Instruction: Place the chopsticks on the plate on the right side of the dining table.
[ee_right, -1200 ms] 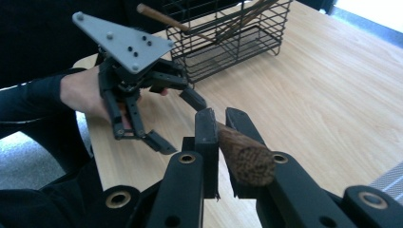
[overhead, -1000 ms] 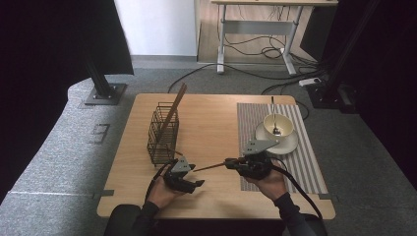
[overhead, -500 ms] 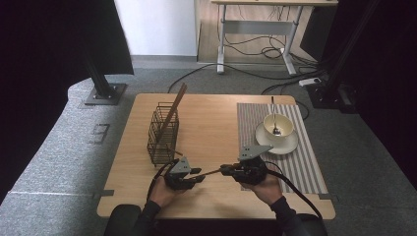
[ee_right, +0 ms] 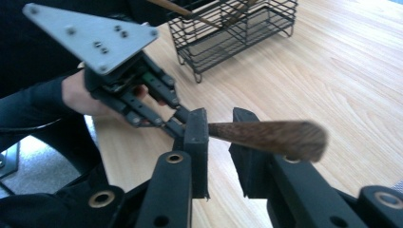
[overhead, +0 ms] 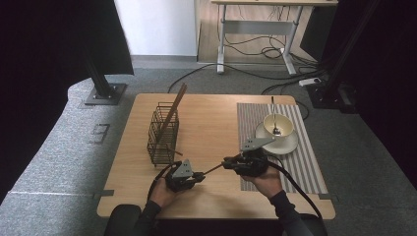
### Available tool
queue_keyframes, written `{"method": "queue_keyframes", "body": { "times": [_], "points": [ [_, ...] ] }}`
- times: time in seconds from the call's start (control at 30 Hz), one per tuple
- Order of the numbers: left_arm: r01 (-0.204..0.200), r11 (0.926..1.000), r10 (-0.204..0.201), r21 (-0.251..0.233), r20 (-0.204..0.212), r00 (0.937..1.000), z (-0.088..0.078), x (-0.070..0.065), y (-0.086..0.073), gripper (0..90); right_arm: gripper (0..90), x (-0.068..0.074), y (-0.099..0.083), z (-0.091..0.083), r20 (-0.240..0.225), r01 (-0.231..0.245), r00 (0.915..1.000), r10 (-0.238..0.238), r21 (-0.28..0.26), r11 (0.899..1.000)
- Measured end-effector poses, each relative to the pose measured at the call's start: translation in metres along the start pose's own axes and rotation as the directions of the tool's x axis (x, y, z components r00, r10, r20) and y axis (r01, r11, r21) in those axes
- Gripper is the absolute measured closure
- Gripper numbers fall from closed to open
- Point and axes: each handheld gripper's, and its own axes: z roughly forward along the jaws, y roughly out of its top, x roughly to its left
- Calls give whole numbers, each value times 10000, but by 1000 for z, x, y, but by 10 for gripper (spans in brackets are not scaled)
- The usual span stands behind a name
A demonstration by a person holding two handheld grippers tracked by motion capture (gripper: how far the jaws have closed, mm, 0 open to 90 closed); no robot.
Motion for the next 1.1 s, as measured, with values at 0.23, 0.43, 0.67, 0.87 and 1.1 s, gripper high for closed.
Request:
{"method": "queue_keyframes", "body": {
  "times": [0.23,0.43,0.67,0.87,1.1],
  "points": [
    [-3,10000,3,-18,74,10000,0,-1,1,852,583,-10,2,4,808,-222,9965,221,6,9998],
    [35,10000,-36,63,160,9999,0,-1,1,852,375,-12,4,3,1160,-448,9921,471,-218,9988],
    [12,9997,-19,225,319,9995,3,-2,2,851,185,-14,6,1,2169,-272,9756,353,-403,9988],
    [-104,9991,85,422,434,9990,6,-4,2,852,136,-16,9,1,2871,-139,9575,267,-466,9988],
    [-100,9989,80,455,452,9989,6,-3,1,851,133,-19,9,6,3601,249,9327,-201,-87,9997]
  ]
}}
